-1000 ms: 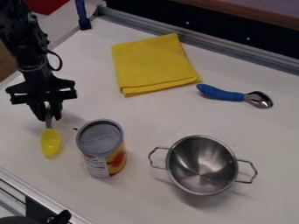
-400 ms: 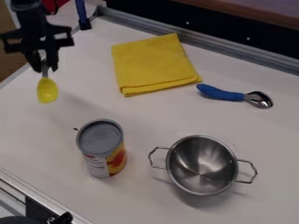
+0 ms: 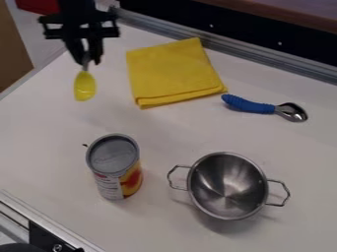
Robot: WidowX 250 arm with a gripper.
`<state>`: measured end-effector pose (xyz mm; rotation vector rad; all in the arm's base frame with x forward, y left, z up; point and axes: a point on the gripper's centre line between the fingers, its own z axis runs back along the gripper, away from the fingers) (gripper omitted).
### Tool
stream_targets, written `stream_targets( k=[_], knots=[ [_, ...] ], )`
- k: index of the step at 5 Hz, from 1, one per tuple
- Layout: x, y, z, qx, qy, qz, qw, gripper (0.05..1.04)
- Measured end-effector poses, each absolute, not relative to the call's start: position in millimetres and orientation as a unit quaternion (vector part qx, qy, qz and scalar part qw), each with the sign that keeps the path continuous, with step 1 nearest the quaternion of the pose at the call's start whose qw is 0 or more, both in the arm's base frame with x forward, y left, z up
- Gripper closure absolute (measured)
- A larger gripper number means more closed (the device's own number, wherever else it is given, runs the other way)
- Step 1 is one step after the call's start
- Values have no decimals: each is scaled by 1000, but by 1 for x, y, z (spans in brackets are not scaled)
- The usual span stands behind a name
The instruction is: Put the yellow spoon in the middle of the table
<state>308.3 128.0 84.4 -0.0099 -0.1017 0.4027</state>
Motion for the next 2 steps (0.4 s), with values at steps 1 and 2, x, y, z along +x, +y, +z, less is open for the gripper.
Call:
stream_targets(
  k=[1,2],
  knots=[
    [326,88,81,-11,-82,142,986,808],
    [342,42,85,-36,-88,58,994,808]
  ],
)
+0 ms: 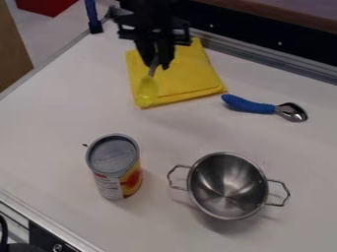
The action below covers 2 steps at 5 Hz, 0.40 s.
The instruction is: Put the yellow spoon in the middle of the table
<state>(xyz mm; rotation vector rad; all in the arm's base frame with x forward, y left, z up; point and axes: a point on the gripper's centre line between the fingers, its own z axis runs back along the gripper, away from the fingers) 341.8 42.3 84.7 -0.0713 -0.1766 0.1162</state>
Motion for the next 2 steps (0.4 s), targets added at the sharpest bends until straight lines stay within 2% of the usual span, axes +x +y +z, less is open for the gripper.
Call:
stream_targets(
  k=[1,2],
  knots=[
    [353,3,81,-25,-109,0,994,808],
    [357,-32,65,3,-103,-79,991,808]
  ],
)
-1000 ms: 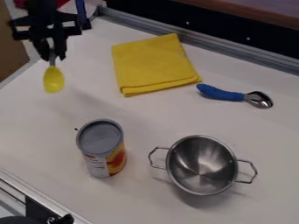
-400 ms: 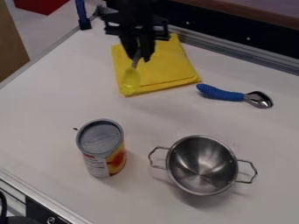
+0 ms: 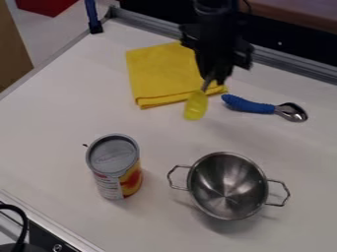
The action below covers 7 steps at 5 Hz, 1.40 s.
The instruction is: Put the yellow spoon in the middle of the table
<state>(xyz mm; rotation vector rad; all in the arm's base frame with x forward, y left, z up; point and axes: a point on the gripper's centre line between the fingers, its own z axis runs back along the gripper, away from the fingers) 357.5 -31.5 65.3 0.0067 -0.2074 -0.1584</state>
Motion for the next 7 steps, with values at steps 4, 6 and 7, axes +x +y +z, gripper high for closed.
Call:
stream_targets(
  k=[4,6,7],
  knots=[
    [356,-72,18,80,-82,-315,942,808],
    [348,-83,3,37,-25,-326,944,753],
    [356,-87,2,29,-20,-310,950,472]
  ],
)
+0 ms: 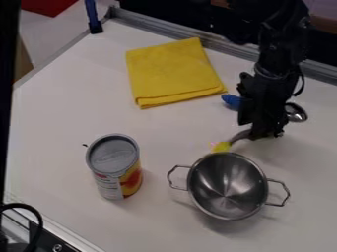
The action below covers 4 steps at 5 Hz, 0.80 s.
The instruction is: Put the yellow spoon in the middle of the table
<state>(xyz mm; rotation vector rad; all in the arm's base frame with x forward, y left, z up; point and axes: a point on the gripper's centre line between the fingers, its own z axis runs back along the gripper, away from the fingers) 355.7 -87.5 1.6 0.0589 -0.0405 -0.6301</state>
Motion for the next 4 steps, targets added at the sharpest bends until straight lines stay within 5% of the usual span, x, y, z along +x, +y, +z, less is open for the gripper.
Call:
stream_targets(
  k=[1,2,4],
  knots=[
    [362,-87,5,27,-24,-302,952,184],
    [360,-85,3,28,-23,-300,953,85],
    [366,-60,33,-6,-17,-161,987,85]
  ],
)
